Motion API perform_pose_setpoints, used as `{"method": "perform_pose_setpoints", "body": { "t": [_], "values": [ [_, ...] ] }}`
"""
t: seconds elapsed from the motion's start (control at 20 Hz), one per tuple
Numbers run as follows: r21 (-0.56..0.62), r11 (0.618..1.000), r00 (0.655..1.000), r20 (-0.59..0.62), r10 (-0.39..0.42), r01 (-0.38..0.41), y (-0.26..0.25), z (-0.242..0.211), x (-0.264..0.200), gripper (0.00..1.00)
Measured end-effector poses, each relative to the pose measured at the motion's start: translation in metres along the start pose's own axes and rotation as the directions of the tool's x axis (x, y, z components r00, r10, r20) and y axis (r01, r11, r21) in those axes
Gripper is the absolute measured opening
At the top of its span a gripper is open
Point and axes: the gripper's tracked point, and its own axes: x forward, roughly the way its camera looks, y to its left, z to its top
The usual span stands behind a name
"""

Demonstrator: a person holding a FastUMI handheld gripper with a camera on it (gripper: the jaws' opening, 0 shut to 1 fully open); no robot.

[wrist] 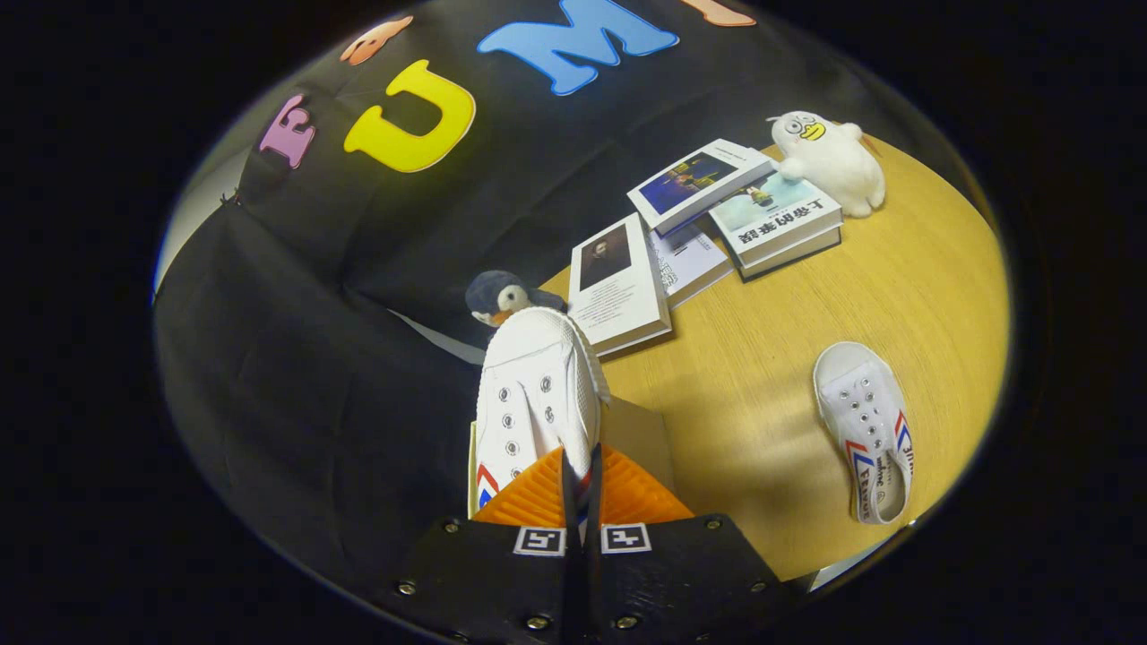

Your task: Open the storage box then place both shoes into the box .Put the left shoe in first, then the right shoe, with the right side of both shoes facing outward in a uniform manner.

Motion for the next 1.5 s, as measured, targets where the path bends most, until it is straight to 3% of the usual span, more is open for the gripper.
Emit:
{"method": "perform_pose_setpoints", "body": {
  "t": [0.6,0.85,1.3,1.5],
  "values": [
    [-0.087,0.996,0.995,-0.097,-0.032,0.024,0.046,-0.067,0.065,0.0],
    [-0.145,0.986,0.983,-0.151,-0.102,0.08,0.037,-0.101,0.092,0.0],
    [-0.116,0.977,0.954,-0.222,-0.2,0.178,0.021,-0.133,0.137,0.0],
    [-0.212,0.942,0.927,-0.217,-0.305,0.26,0.007,-0.136,0.144,0.0]
  ]
}}
